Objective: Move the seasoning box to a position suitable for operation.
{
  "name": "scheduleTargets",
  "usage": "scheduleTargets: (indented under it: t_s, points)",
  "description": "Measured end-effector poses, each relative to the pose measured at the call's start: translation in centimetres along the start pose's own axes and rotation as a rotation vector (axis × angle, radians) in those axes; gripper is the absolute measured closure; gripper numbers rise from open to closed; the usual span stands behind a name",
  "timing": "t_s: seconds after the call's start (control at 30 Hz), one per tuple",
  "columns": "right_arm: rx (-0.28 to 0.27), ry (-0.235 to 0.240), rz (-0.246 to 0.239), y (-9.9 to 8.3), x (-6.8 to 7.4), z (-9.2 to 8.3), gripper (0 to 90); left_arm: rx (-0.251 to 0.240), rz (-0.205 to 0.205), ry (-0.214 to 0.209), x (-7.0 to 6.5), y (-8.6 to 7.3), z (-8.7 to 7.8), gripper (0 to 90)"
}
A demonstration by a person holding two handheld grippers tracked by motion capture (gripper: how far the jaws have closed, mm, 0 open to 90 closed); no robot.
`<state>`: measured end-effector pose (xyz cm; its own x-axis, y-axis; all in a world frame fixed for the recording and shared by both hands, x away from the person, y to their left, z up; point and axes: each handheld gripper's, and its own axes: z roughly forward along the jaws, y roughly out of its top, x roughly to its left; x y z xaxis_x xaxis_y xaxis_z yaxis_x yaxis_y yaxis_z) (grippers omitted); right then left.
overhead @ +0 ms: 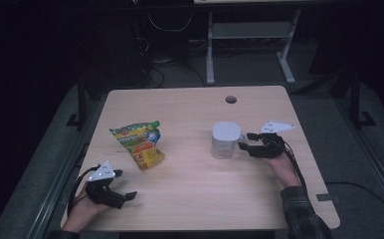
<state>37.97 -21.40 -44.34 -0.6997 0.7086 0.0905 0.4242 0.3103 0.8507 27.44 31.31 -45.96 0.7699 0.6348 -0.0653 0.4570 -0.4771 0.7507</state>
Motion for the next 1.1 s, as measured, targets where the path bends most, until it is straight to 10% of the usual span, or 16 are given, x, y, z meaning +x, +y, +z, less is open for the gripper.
scheduleTargets:
  t_s: [1.1]
  points:
    - [-0.029,0.128,-0.091,0.2,1.2,0.1,58.1,0.010,0.009,-0.016,-0.1,0.0,0.1,0.0]
